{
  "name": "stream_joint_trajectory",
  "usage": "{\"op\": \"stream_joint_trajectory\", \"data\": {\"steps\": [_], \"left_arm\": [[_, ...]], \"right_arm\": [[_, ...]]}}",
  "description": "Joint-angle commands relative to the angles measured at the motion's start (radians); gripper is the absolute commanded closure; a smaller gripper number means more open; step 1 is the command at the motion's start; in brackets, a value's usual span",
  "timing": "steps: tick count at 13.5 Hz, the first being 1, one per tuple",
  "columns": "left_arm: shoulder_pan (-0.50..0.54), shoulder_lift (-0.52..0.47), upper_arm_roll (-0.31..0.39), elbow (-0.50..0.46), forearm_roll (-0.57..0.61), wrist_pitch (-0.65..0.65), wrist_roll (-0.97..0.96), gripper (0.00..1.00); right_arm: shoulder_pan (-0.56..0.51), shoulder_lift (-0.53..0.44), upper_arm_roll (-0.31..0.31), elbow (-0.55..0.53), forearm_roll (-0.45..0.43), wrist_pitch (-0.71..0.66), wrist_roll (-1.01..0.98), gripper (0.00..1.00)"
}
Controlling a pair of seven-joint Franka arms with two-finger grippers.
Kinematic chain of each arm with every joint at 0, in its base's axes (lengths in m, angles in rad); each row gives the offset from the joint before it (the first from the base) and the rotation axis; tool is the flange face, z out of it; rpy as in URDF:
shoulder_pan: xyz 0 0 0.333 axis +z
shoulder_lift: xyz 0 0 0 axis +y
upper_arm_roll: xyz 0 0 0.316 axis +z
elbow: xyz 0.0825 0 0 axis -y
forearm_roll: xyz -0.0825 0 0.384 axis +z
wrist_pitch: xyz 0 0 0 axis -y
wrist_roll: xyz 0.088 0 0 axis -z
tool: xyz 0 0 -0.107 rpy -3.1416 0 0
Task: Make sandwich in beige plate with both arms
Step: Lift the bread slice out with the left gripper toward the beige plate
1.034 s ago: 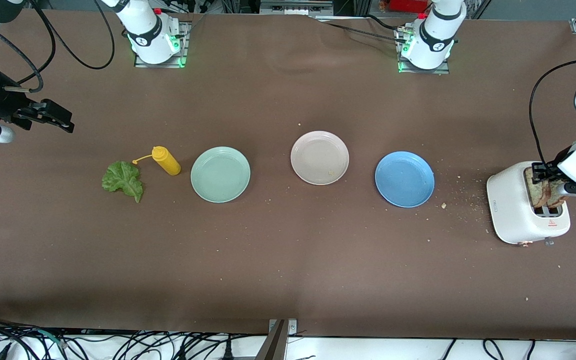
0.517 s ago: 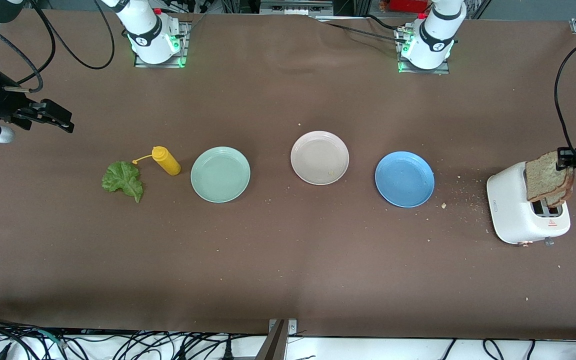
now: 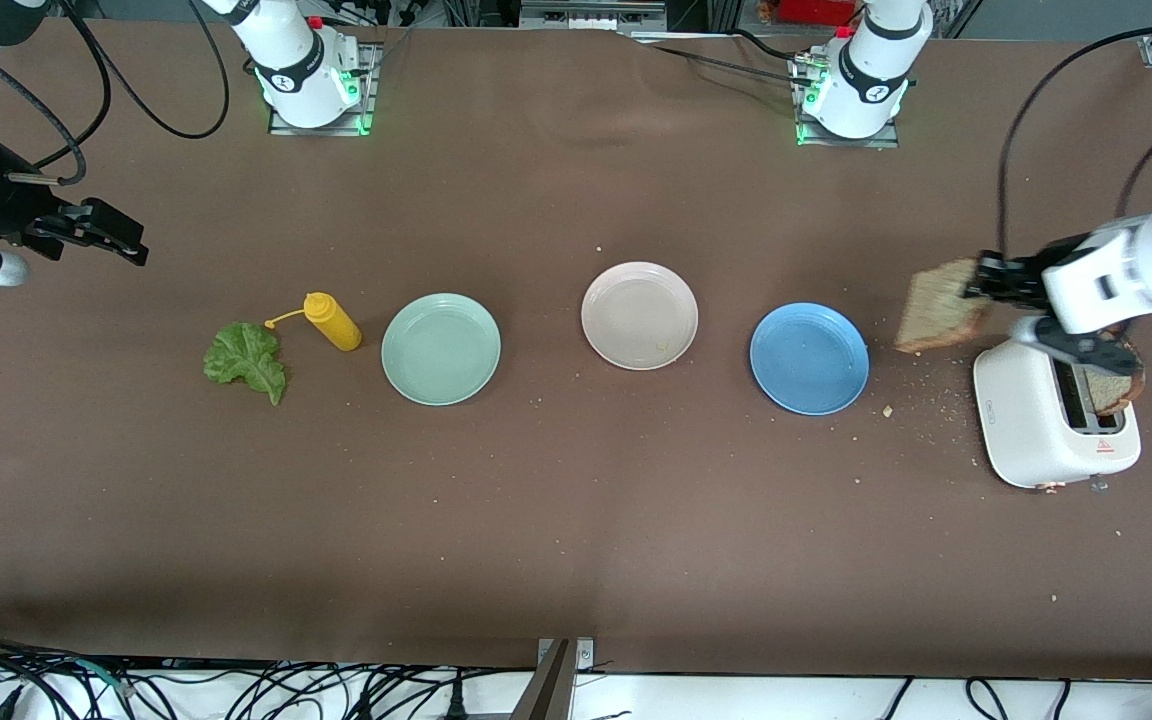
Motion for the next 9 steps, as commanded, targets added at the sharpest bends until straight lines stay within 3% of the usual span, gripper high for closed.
{"op": "stream_joint_trajectory", "data": {"steps": [1, 5, 9], "left_arm": [[-0.07, 0.164, -0.004, 0.033, -0.149, -0.029, -0.002, 1.0], [-0.174, 0.316, -0.004, 0.035, -0.399, 0.043, 0.01, 1.0], [-0.255, 0.39, -0.002, 0.003, -0.423, 0.13, 0.019, 1.0]], "right_arm": [[-0.008, 0.003, 0.003, 0.016, 0.006, -0.013, -0.017, 0.0], [-0.008, 0.005, 0.001, 0.015, 0.008, -0.011, -0.017, 0.0], [-0.008, 0.005, 0.001, 0.015, 0.006, -0.013, -0.017, 0.0]]}}
